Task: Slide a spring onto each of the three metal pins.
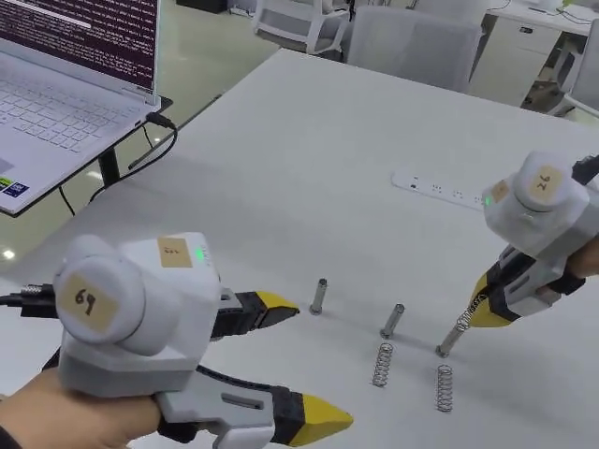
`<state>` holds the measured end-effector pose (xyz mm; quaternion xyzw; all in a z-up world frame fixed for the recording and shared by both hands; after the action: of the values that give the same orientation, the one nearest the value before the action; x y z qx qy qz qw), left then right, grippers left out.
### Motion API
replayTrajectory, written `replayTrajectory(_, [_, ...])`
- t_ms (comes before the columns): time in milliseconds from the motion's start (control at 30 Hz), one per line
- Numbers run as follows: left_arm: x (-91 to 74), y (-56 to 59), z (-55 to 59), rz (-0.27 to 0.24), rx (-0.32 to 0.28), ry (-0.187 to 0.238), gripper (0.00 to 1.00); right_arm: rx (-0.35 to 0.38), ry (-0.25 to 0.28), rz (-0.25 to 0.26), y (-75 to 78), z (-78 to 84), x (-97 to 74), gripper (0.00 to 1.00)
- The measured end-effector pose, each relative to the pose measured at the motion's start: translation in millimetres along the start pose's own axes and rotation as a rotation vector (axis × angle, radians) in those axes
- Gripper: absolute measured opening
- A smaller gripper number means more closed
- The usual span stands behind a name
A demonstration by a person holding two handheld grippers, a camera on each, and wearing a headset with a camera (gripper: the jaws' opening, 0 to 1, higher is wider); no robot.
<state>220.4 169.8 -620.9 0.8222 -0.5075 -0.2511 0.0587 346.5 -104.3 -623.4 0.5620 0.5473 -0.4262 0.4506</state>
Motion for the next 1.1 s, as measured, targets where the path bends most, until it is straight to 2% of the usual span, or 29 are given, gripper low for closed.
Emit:
replayTrajectory(133, [0.5,0.0,-0.8,-0.008,-0.003,0.012,0.78,-0.001,-0.004,-0.002,0.3,0.1,0.5,0.08])
replayTrajectory(200, [0.5,-0.3,-2.3,-0.020,0.003,0.031,0.85,-0.002,-0.005,-0.002,0.6,-0.2,0.8,0.08])
replayTrajectory(433, [-0.3,-1.7,-3.7,-0.037,-0.006,0.056,0.95,-0.001,-0.012,-0.009,0.8,0.5,1.8,0.08])
replayTrajectory(1100, [-0.4,-1.6,-3.2,-0.027,-0.020,0.045,0.92,-0.005,-0.017,-0.016,1.9,-0.5,3.5,0.08])
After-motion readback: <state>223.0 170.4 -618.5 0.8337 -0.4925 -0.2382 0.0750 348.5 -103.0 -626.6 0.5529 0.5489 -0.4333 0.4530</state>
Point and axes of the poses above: the centre of the closed fingertips' face, and the gripper's own axes: x roughly forward along the fingers, y roughly to its right, z roughly out of its underside, the point moved 10 cm from there along -x, roughly backward along the fingers, and after that the axes turned 14 degrees about -x, right-handed, at the moved point
